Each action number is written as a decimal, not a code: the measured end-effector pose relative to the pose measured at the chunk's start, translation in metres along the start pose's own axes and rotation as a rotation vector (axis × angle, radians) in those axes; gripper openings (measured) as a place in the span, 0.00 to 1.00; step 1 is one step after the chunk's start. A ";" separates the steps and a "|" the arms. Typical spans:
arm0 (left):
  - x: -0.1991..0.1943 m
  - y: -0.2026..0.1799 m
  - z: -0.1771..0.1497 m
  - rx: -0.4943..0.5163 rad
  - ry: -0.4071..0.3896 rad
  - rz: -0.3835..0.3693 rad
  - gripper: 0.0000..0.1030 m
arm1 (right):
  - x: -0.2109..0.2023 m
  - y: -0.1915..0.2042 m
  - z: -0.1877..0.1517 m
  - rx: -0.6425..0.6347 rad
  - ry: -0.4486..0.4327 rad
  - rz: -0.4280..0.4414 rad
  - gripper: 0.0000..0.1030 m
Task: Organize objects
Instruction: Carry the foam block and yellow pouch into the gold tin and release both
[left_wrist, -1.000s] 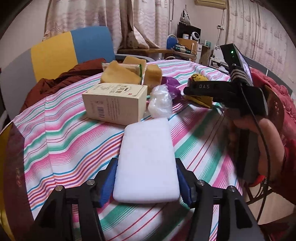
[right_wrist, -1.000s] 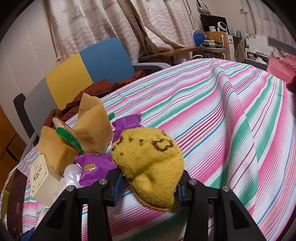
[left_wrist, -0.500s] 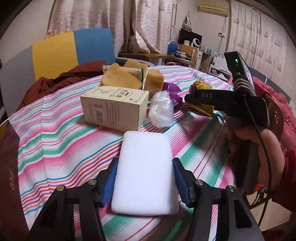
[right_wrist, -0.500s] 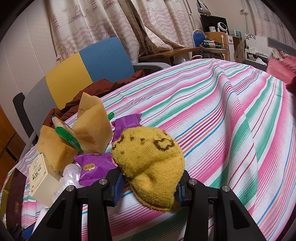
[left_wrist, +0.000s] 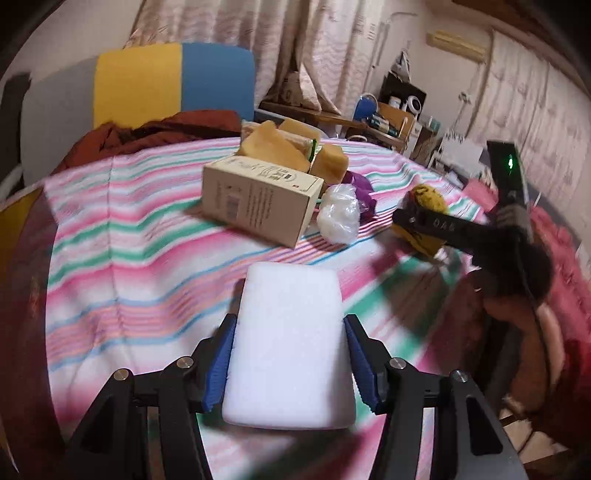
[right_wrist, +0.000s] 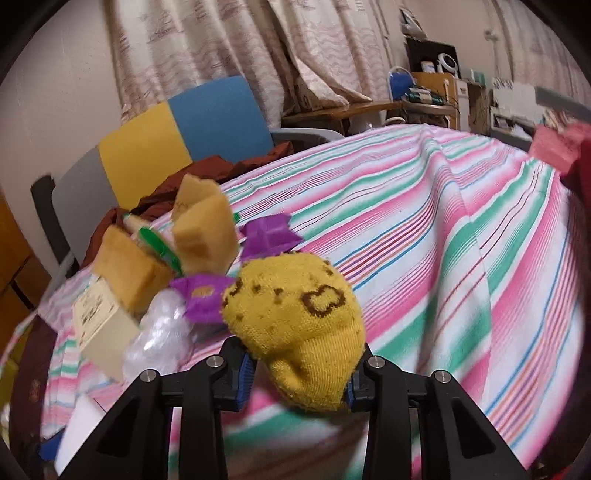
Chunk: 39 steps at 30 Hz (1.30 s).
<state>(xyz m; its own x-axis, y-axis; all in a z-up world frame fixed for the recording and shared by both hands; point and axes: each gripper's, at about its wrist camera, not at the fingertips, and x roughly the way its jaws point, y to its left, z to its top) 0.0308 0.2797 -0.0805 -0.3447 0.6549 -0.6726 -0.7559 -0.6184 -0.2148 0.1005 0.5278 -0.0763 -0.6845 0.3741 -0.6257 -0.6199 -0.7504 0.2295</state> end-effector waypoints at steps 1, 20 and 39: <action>-0.008 0.002 -0.004 -0.018 -0.006 -0.012 0.56 | -0.004 0.005 -0.001 -0.021 -0.002 0.009 0.36; -0.142 0.060 -0.030 -0.136 -0.229 0.105 0.56 | -0.069 0.152 -0.039 -0.227 0.059 0.381 0.36; -0.166 0.185 -0.056 -0.407 -0.144 0.351 0.56 | -0.100 0.296 -0.100 -0.432 0.184 0.641 0.64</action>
<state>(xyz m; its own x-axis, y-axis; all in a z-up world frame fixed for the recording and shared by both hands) -0.0207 0.0316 -0.0485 -0.6313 0.4144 -0.6556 -0.3155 -0.9094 -0.2710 0.0239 0.2139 -0.0199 -0.7594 -0.2703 -0.5918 0.1032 -0.9482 0.3006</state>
